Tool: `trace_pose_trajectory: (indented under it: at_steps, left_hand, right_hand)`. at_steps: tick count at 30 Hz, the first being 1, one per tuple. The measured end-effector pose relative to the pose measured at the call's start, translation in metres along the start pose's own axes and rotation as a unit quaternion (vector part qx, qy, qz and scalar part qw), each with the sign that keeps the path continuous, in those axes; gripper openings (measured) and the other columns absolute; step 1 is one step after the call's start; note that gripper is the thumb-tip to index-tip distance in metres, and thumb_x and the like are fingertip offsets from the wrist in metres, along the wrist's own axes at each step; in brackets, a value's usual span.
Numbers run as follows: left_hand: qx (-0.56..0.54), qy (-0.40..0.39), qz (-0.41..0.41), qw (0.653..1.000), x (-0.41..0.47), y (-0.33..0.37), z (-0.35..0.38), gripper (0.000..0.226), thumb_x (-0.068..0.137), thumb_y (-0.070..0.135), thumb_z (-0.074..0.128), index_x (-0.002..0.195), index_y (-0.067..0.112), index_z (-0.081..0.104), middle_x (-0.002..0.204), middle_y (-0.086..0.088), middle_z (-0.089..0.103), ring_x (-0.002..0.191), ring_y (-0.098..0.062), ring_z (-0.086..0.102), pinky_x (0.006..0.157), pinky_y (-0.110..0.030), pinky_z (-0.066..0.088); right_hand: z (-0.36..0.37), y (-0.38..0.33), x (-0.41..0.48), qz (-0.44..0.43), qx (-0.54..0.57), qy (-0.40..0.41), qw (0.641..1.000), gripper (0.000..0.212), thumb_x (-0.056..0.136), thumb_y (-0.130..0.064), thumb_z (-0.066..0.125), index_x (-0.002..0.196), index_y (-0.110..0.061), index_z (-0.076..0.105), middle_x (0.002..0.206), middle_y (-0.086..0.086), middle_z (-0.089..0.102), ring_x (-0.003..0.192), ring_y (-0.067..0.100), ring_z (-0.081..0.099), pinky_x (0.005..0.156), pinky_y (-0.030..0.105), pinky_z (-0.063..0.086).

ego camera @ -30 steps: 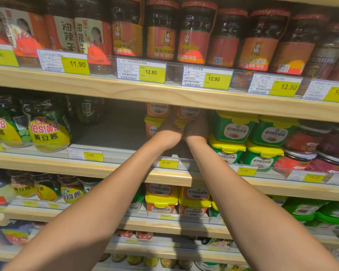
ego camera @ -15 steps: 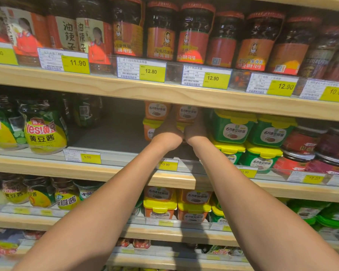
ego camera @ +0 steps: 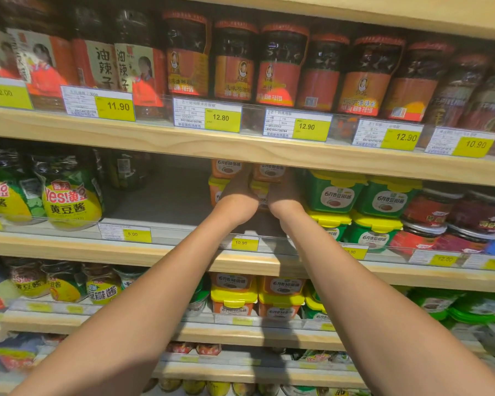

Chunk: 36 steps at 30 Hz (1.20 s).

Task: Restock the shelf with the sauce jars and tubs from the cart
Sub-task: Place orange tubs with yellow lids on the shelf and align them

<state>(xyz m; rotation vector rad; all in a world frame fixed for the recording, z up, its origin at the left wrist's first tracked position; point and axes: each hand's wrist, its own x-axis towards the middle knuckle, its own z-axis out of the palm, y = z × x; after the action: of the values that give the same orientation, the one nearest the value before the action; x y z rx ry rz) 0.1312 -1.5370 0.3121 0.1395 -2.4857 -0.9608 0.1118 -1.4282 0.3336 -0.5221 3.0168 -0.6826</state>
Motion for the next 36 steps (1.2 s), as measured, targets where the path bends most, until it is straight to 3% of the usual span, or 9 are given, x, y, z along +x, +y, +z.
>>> trace_pose_trajectory:
  at_steps: [5, 9, 11, 13, 16, 19, 23, 29, 36]
  left_hand:
    - [0.077, -0.095, -0.130, 0.984, -0.036, 0.009, -0.028, 0.028, 0.098, 0.022, 0.043, 0.084, 0.007, 0.062, 0.089, -0.011, 0.063, 0.092, -0.033, 0.058, 0.078, -0.034, 0.047]
    - [0.181, -0.047, -0.042, 0.982, -0.055, 0.006, -0.041, 0.037, 0.096, 0.027, 0.046, 0.063, 0.010, 0.050, 0.066, -0.006, 0.054, 0.080, -0.037, 0.062, 0.066, -0.035, 0.041]
    - [0.228, -0.010, 0.014, 0.974, -0.069, 0.005, -0.043, 0.033, 0.098, 0.034, 0.045, 0.072, 0.015, 0.052, 0.073, -0.005, 0.058, 0.083, -0.034, 0.063, 0.070, -0.038, 0.042]
    - [0.288, 0.015, 0.056, 0.956, -0.085, 0.002, -0.041, 0.031, 0.099, 0.043, 0.044, 0.105, 0.016, 0.058, 0.100, -0.007, 0.063, 0.099, -0.031, 0.058, 0.087, -0.043, 0.043]
    - [0.330, 0.037, 0.091, 0.939, -0.106, -0.004, -0.032, 0.055, 0.097, 0.050, 0.043, 0.142, 0.020, 0.044, 0.133, -0.008, 0.053, 0.124, -0.033, 0.047, 0.109, -0.048, 0.036]
    - [0.334, 0.066, 0.100, 0.935, -0.129, 0.008, -0.021, 0.068, 0.098, 0.051, 0.043, 0.158, 0.025, 0.025, 0.162, -0.008, 0.029, 0.152, -0.033, 0.021, 0.124, -0.053, 0.017]
    - [0.327, 0.072, 0.146, 0.931, -0.160, 0.045, 0.009, 0.074, 0.097, 0.052, 0.047, 0.161, 0.026, 0.019, 0.169, -0.005, 0.012, 0.156, -0.028, 0.004, 0.124, -0.055, 0.015]
    - [0.350, -0.010, 0.203, 0.914, -0.193, 0.116, 0.100, 0.082, 0.093, 0.061, 0.049, 0.161, 0.025, 0.018, 0.169, -0.007, 0.012, 0.156, -0.033, 0.003, 0.122, -0.057, 0.020]
    - [0.284, -0.118, 0.283, 0.909, -0.226, 0.224, 0.248, 0.085, 0.094, 0.065, 0.047, 0.161, 0.031, 0.008, 0.169, -0.005, 0.011, 0.156, -0.030, 0.000, 0.123, -0.053, 0.013]
  right_hand:
    - [-0.006, -0.010, -0.021, 0.022, -0.094, -0.071, 0.993, 0.040, 0.104, -0.007, 0.026, 0.135, -0.001, 0.052, 0.143, 0.020, 0.050, 0.131, 0.034, 0.048, 0.103, 0.035, 0.039]
    - [-0.008, -0.006, -0.035, 0.012, -0.047, -0.028, 0.998, 0.039, 0.100, -0.010, 0.032, 0.114, 0.002, 0.066, 0.126, 0.024, 0.062, 0.118, 0.039, 0.056, 0.091, 0.035, 0.044]
    - [-0.006, 0.001, -0.045, -0.016, 0.003, 0.025, 1.000, 0.039, 0.100, -0.017, 0.035, 0.095, 0.002, 0.069, 0.107, 0.026, 0.067, 0.104, 0.040, 0.061, 0.082, 0.037, 0.044]
    - [-0.002, 0.011, -0.055, -0.064, 0.024, 0.087, 0.994, 0.037, 0.101, -0.025, 0.038, 0.081, -0.004, 0.062, 0.093, 0.022, 0.067, 0.093, 0.039, 0.061, 0.076, 0.039, 0.043]
    - [0.005, 0.030, -0.075, -0.155, 0.003, 0.116, 0.981, 0.029, 0.103, -0.032, 0.041, 0.110, -0.007, 0.054, 0.109, 0.013, 0.058, 0.105, 0.030, 0.052, 0.087, 0.039, 0.042]
    - [0.001, 0.063, -0.099, -0.243, -0.010, 0.107, 0.964, 0.051, 0.103, -0.032, 0.044, 0.148, -0.011, 0.033, 0.147, 0.007, 0.039, 0.138, 0.025, 0.032, 0.115, 0.039, 0.032]
    - [-0.029, 0.130, -0.137, -0.294, -0.060, 0.172, 0.938, 0.052, 0.099, -0.037, 0.051, 0.147, -0.021, 0.039, 0.150, -0.003, 0.040, 0.141, 0.017, 0.033, 0.114, 0.038, 0.035]
    - [-0.075, 0.259, -0.186, -0.226, -0.132, 0.221, 0.939, 0.064, 0.090, -0.039, 0.062, 0.147, -0.023, 0.039, 0.157, 0.003, 0.033, 0.146, 0.025, 0.028, 0.120, 0.046, 0.024]
    - [-0.110, 0.430, -0.261, -0.040, -0.182, 0.197, 0.963, 0.071, 0.088, -0.049, 0.063, 0.149, -0.023, 0.037, 0.158, 0.004, 0.031, 0.145, 0.028, 0.031, 0.116, 0.054, 0.029]
